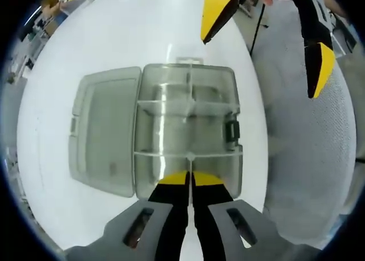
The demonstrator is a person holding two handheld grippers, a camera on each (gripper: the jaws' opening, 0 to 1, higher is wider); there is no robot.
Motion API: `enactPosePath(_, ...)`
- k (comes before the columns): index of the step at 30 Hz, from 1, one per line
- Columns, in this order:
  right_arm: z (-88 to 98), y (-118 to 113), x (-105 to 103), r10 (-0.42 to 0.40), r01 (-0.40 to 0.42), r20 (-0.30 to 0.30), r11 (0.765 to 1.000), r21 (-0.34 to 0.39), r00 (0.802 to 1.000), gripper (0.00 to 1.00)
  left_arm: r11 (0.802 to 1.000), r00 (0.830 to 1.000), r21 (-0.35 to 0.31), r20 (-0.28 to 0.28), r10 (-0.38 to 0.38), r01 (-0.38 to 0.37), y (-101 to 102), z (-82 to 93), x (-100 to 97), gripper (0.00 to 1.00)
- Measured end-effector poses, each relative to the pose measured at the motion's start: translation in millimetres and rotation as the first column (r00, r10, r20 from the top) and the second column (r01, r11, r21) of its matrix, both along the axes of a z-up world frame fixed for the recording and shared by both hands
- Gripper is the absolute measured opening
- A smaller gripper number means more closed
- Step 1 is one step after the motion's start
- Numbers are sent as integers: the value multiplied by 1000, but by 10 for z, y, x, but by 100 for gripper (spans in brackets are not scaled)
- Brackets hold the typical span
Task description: Insert the divider into the dual guide fixture by aligning both edges with the guide slots and pushing it downward to the bottom, including one-sided entry, uneven engagement, binding, and posture correction.
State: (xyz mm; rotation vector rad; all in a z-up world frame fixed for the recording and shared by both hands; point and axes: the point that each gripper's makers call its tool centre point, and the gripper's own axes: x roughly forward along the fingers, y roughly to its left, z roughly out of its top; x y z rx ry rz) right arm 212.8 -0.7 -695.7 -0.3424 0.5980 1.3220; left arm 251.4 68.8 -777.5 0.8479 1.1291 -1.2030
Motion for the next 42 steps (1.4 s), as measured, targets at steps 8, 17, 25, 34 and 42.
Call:
enactPosePath(8, 3, -5, -5, 1, -1, 3, 1000, -3, 1000, 55, 1000, 1000, -17, 3, 20, -20, 1, 7, -5, 0)
enactPosePath(17, 24, -11, -3, 0, 0, 7, 1000, -3, 1000, 55, 999, 1000, -24, -10, 29, -29, 16, 22, -57, 5)
enactPosePath(25, 30, -23, 2, -1, 1, 9, 1000, -5, 1000, 55, 999, 1000, -32, -1, 30, -30, 43, 55, -64, 7)
enactPosePath(34, 47, -39, 5, 3, -3, 18, 1000, -10, 1000, 55, 998, 999, -63, 32, 24, -22, 60, 188, -37, 14)
enactPosePath(42, 60, -85, 4, 10, -9, 24, 1000, -20, 1000, 55, 996, 998, -91, 68, 7, 0, 113, 318, -81, 21)
